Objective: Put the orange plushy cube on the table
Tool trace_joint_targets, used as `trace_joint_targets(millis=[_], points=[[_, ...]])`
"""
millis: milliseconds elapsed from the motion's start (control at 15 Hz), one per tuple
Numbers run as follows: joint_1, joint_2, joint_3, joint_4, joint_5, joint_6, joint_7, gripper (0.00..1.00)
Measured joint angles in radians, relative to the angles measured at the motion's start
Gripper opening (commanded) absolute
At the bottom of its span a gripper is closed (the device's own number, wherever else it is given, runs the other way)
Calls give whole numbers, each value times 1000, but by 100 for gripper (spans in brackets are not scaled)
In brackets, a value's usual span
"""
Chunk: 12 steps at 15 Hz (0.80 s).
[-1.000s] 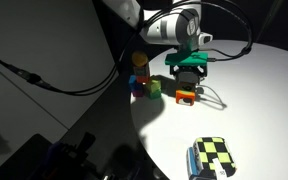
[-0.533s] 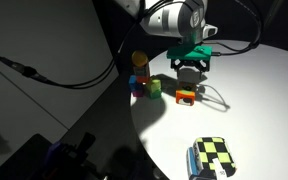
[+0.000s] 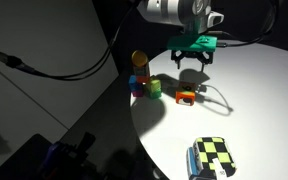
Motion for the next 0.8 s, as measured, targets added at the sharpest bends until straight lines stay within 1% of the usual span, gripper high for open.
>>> trace_joint_targets(millis=[400, 800], points=[[0, -121, 0, -98, 22, 0, 0, 100], [6, -269, 0, -233, 23, 0, 0, 100]])
